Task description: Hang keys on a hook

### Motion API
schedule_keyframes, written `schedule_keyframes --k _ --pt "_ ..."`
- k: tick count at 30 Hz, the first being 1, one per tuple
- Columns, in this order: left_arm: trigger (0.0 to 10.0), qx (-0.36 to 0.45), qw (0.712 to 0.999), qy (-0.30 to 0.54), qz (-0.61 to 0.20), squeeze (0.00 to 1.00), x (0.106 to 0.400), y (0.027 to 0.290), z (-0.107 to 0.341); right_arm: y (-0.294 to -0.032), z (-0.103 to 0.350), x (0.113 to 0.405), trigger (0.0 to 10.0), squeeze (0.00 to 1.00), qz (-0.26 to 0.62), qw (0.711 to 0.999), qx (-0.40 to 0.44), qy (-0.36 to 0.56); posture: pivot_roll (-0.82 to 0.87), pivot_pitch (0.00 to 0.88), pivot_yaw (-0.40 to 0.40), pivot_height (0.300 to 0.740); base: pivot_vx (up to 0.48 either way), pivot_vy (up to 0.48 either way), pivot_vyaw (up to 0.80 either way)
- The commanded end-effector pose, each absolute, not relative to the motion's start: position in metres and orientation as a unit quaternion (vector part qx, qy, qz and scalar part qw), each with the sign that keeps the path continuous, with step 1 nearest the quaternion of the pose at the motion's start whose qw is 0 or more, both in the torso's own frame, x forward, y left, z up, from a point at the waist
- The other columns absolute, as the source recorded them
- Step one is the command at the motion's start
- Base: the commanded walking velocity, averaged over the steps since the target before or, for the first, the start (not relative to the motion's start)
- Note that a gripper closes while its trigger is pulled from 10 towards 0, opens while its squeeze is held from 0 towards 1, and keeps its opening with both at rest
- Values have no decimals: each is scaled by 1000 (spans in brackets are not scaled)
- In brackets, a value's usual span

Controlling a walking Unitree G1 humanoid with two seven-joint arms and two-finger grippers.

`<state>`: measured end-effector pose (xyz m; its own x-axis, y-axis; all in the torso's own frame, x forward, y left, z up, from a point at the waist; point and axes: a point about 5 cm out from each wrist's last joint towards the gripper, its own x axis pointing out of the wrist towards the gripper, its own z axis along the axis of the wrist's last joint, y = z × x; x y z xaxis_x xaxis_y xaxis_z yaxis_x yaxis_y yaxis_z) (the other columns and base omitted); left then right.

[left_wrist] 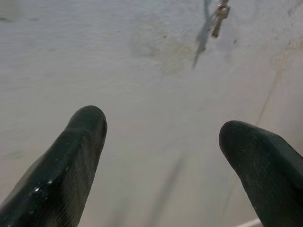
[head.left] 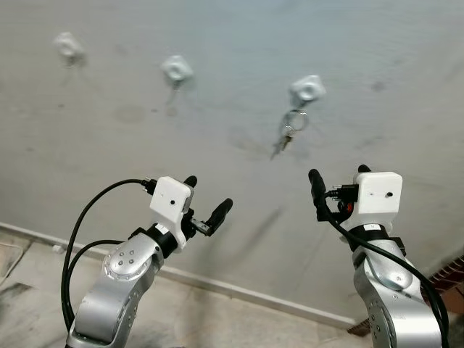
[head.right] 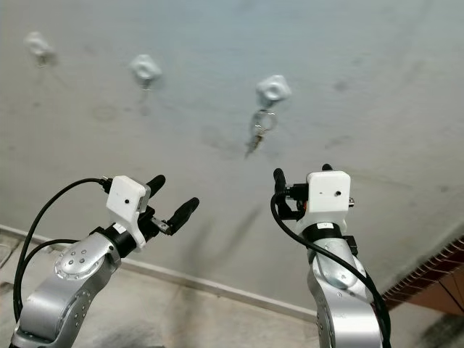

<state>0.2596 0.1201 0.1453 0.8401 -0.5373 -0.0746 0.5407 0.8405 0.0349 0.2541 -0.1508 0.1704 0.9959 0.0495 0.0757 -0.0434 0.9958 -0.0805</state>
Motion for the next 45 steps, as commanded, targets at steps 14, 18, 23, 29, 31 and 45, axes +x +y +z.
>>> schedule_keyframes --k 14,18,23,29,31,45 --pt "10000 55 946 28 -317 0 267 117 147 -161 171 254 10000 0 15 997 -58 -41 98 0 -28 740 0 459 0" --pt "10000 44 946 29 -320 0 276 120 150 -164 172 257 10000 0 8 998 -59 -38 95 0 -49 740 0 382 0" --pt "10000 28 944 43 -326 0 276 121 144 -164 171 256 10000 0 1 998 -53 -29 78 0 -103 740 0 0 0" --pt "10000 6 947 49 -316 0 275 112 141 -163 168 251 10000 0 -2 998 -54 -24 62 0 -109 740 0 0 0" --pt "10000 -7 948 49 -315 0 274 109 140 -164 167 250 10000 0 -5 998 -54 -24 57 0 -97 740 0 0 0" --pt "10000 -56 960 37 -270 0 280 92 141 -175 172 263 10000 0 -29 998 -46 -29 45 0 -90 740 0 0 -723"
